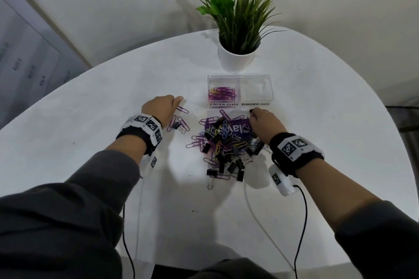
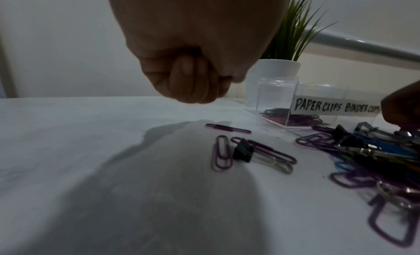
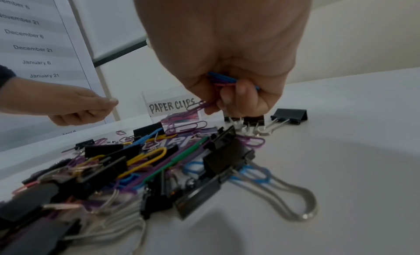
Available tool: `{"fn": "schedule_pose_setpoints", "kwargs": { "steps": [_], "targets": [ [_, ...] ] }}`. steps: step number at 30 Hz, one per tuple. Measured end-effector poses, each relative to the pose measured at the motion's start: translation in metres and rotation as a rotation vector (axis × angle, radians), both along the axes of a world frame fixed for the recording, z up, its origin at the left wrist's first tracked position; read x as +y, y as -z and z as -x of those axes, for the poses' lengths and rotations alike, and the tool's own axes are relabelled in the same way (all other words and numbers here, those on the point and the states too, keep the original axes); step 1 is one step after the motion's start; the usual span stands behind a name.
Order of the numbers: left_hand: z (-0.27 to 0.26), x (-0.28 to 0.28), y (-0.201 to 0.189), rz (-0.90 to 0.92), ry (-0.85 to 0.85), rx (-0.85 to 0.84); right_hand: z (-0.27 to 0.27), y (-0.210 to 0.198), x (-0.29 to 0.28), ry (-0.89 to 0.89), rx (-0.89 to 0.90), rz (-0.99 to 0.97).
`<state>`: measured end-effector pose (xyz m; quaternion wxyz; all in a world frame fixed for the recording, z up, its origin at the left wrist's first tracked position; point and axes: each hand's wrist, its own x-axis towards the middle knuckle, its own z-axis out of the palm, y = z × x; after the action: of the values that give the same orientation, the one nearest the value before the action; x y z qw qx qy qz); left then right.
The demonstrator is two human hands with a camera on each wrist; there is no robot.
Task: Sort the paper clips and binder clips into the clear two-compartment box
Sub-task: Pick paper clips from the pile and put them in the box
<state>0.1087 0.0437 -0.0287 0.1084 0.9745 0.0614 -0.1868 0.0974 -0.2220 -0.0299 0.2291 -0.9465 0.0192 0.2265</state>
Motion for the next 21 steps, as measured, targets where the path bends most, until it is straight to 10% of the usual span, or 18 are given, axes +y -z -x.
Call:
{"fn": "schedule_pose_setpoints", "kwargs": {
  "steps": [21],
  "targets": [
    [0.007,0.029,0.003,0.075,0.285,0.271,0.002,0.004,0.020,-0.168,-0.013,0.033]
  ]
}}
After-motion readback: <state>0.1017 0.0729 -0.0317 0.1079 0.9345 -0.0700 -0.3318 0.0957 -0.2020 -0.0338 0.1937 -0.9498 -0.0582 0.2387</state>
